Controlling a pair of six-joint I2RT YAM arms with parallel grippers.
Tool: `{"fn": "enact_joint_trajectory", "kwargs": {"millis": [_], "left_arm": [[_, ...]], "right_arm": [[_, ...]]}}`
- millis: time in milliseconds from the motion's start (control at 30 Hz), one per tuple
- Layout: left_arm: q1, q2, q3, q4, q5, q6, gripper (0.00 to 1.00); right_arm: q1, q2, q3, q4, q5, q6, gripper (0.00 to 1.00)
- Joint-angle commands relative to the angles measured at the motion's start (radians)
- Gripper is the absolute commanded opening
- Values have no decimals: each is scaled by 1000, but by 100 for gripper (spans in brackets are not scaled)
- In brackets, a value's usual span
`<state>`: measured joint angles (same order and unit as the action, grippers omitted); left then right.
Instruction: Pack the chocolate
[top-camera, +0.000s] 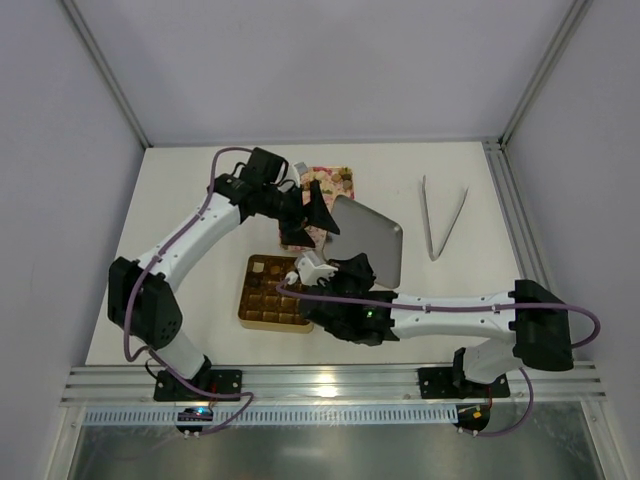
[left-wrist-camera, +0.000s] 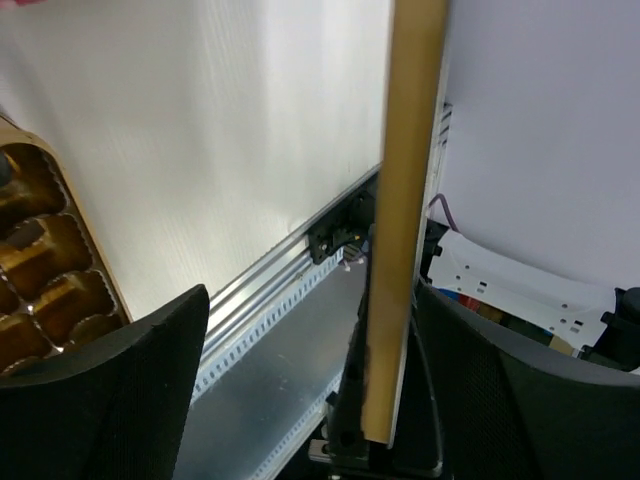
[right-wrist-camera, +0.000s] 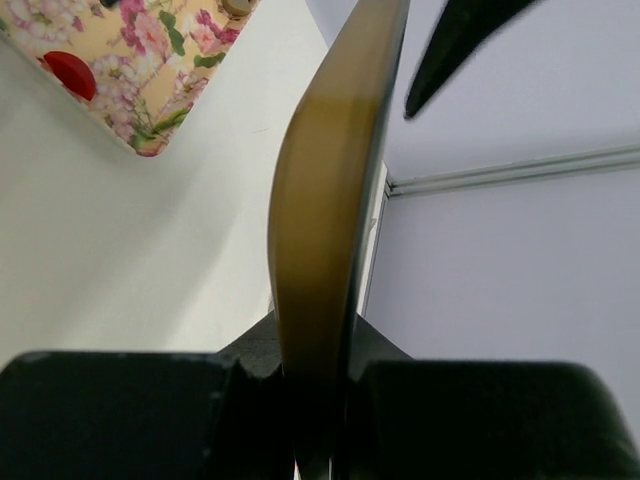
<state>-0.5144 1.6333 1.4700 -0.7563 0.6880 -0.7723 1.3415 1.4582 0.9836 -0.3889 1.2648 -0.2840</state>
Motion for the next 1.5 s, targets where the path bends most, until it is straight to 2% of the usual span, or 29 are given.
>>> {"fn": "enact_joint_trajectory", "kwargs": {"millis": [0,367,600,700,800,833,867,933,967,1033,1067,1133,1167,1200,1267,1367,1400,1467], "left_arm": [[48,-39,6,15,-30,37,84],[259,-32,36,-9,-102,123,86],[355,-58,39,-23,-140,151,86],[370,-107,21,-25,-211,154,86],[375,-156,-9,-28,-295,154,85],[375,-196,-20,-25,-370,156,85],[376,-220,-37,-28,-402,159,85],[381,-284,-53,-34,-490,169,86],[382,-305,-60,-37,-513,172,86],[382,-364,-85,-40,-550,185,86],[382,-378,-98,-41,-556,189,86],[382,-406,-112,-55,-565,208,87],[382,-423,-128,-58,-564,215,87],[382,-429,-138,-63,-561,220,87],[382,-447,-184,-61,-544,225,88],[382,-469,-247,-46,-536,226,88],[382,-475,-261,-44,-533,229,88],[382,-483,-299,-38,-533,232,88]], "right_arm": [[-1,-65,41,16,74,-1,4],[-1,-104,125,-206,45,180,4],[-5,-128,213,-278,-79,259,4],[-47,-144,299,-297,-230,320,4],[-116,-189,357,-271,-518,388,4],[-195,-206,360,-254,-606,454,4],[-237,-244,348,-233,-812,491,4],[-330,-278,316,-142,-991,573,4],[-403,-300,276,-111,-1157,644,4],[-496,-311,232,7,-1313,766,4],[-525,-311,178,56,-1440,817,4],[-567,-305,118,247,-1571,912,4],[-603,-299,52,324,-1622,1027,4],[-613,-276,24,473,-1707,1078,4],[-624,-240,-38,602,-1765,1202,4],[-625,-173,-107,795,-1806,1301,4],[-625,-159,-127,902,-1809,1363,4],[-624,-119,-158,964,-1811,1398,4]]}}
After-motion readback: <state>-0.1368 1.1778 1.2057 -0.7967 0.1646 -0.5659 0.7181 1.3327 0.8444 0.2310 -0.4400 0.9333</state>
